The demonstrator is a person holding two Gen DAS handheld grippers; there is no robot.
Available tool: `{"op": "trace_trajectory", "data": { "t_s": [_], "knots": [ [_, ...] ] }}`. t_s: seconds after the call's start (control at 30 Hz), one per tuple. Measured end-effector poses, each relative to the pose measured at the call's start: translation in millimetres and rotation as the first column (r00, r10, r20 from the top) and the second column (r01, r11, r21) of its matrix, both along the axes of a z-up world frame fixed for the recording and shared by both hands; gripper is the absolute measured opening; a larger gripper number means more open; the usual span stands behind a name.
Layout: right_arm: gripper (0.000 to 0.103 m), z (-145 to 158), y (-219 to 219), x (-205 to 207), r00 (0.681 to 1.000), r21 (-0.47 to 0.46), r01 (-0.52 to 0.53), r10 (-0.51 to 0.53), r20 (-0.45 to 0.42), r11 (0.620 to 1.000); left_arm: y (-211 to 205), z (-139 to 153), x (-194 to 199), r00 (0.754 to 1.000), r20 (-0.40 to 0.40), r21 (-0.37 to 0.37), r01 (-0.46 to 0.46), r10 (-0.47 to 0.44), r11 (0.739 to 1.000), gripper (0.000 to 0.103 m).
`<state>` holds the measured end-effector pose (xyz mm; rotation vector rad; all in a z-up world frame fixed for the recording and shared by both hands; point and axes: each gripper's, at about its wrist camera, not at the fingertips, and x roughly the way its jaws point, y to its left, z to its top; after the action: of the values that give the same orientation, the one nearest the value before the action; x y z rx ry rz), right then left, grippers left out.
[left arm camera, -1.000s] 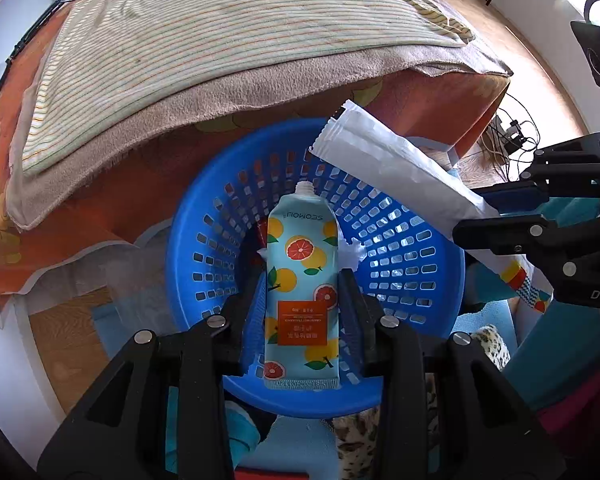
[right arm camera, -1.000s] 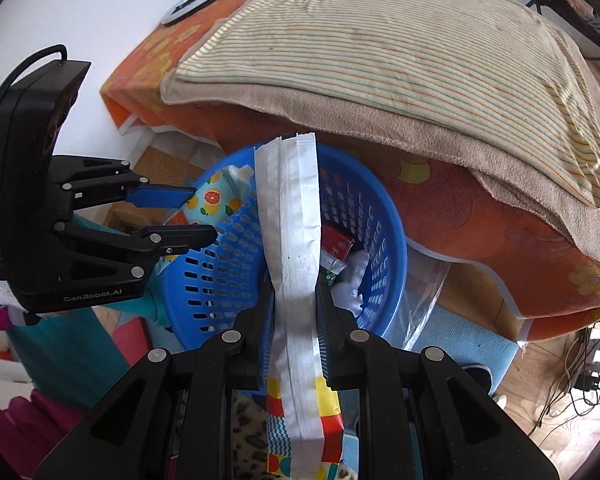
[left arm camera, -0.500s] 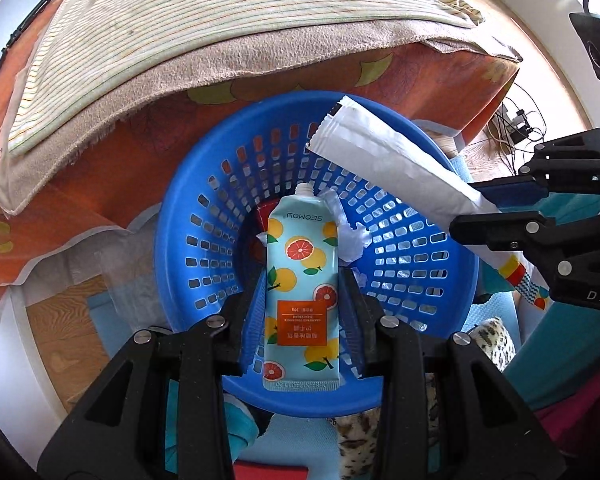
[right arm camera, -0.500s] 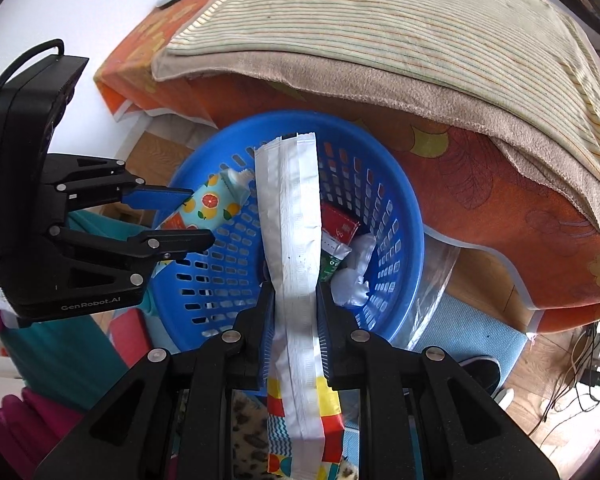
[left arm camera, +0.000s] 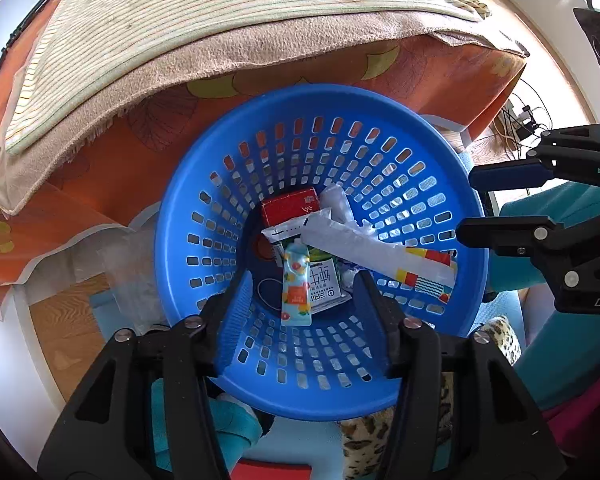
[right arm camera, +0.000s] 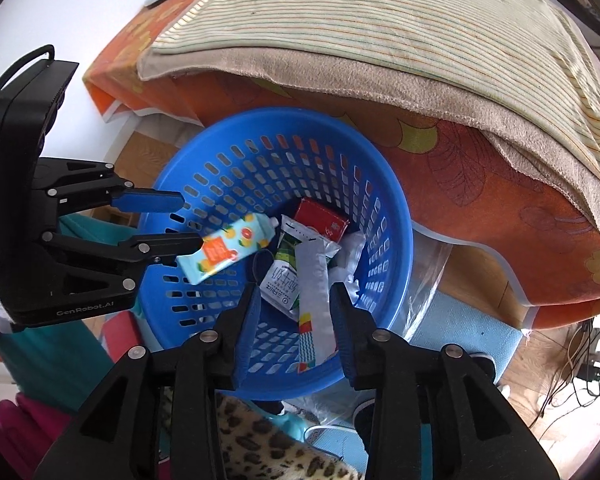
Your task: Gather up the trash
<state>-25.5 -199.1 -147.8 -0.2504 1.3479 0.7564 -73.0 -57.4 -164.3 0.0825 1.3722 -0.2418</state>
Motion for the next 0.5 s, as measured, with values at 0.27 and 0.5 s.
{"op": "trace_trajectory", "data": {
  "t_s": [0.27,0.5],
  "knots": [
    [0.047,0.5,-3.7,3.0,1.0,-0.013,0.018,-0.018,0.012,1.0,0.2,-0.5,0.3,1.0,0.001,0.008,-0.009,0.009,1.0,0.056],
    [0.058,6.7,-4.0,3.2,0.999,-0.029,0.029,-0.027,0.047,0.999,4.1,5.3,3.4,0.999,0.01,-0.001,-0.035,0.035,0.999,0.066]
  ]
}}
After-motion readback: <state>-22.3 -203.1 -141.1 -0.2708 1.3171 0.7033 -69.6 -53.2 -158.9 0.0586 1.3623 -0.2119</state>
